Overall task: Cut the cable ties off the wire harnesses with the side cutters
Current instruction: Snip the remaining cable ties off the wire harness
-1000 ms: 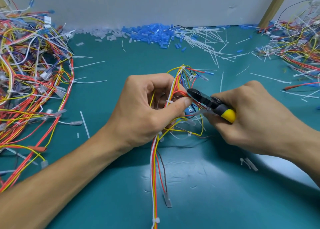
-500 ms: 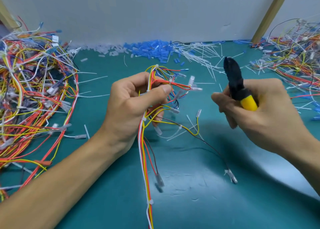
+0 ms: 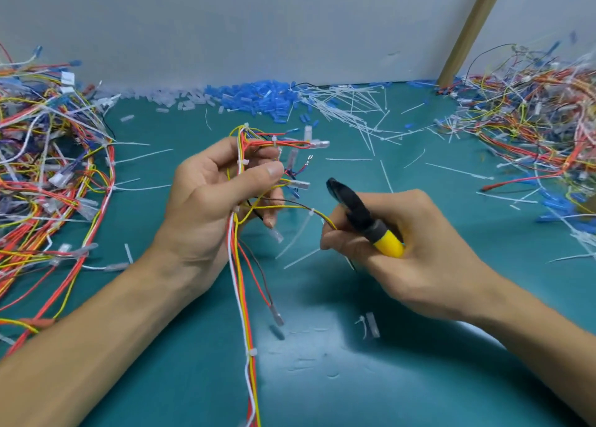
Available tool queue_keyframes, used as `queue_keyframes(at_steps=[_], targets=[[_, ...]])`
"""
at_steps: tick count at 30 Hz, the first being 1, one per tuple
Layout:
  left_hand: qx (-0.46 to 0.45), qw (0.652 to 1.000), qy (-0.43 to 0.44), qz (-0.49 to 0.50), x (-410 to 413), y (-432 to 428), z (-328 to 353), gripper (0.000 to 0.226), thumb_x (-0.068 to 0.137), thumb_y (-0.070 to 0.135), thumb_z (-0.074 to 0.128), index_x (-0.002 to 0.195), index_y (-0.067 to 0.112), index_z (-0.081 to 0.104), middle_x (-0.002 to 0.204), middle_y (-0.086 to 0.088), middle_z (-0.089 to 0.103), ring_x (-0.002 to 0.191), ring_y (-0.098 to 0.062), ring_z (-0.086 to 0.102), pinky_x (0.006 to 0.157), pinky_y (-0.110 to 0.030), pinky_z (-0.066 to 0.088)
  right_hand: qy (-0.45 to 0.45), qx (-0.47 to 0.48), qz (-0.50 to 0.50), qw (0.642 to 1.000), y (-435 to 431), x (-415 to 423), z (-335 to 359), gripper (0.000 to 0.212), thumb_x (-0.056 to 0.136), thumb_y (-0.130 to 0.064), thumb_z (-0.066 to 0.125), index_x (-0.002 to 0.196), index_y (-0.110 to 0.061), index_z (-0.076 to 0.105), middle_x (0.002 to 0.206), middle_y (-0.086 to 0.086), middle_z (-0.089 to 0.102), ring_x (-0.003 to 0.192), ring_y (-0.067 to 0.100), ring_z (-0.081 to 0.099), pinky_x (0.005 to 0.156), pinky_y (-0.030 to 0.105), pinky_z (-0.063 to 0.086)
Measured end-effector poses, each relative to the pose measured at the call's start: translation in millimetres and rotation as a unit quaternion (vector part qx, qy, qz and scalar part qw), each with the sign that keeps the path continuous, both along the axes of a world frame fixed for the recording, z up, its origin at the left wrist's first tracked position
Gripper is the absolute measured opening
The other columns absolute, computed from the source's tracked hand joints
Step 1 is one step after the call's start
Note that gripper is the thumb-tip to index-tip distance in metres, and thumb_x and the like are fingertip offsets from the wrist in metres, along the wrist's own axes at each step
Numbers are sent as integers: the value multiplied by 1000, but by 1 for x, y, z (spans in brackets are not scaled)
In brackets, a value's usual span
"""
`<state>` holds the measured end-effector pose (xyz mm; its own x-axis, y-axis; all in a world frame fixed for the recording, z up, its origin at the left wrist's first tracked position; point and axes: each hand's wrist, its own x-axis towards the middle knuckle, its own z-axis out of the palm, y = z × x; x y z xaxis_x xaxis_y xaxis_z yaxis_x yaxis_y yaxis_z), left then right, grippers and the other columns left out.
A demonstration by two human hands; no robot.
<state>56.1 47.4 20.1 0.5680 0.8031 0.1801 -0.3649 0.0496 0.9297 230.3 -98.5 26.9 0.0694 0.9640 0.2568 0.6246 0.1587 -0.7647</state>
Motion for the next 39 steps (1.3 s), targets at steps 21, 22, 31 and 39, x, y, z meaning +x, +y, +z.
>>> queue_keyframes(at_steps=[21,22,31,39], targets=[[462,869,137,108,-4,-24,3,11,89,9,79,100,10,81,81,-3,70,78,-19,66,76,-36,49,375,-197,135,896,8,17,11,27,95,-30,66,83,-7,60,59,2,44,51,24,45,54,33,45],[465,868,134,107,-4,-24,3,10,90,7,78,100,8,81,80,-4,67,77,-20,63,75,-31,47,379,-203,121,895,8,17,12,26,93,-30,67,82,-7,62,58,4,43,50,24,45,53,33,45],[412,888,152,134,-10,-22,8,16,94,12,66,79,10,72,70,-8,55,75,-28,44,77,-33,34,499,-259,94,822,1,35,29,67,63,-26,94,118,-1,65,102,28,61,79,38,60,62,46,50],[205,930,262,155,-5,-20,5,20,77,35,62,58,27,68,93,11,59,109,-12,41,101,-56,38,300,-129,41,944,2,25,29,59,85,-57,80,128,-17,72,114,18,75,82,28,70,60,28,53]])
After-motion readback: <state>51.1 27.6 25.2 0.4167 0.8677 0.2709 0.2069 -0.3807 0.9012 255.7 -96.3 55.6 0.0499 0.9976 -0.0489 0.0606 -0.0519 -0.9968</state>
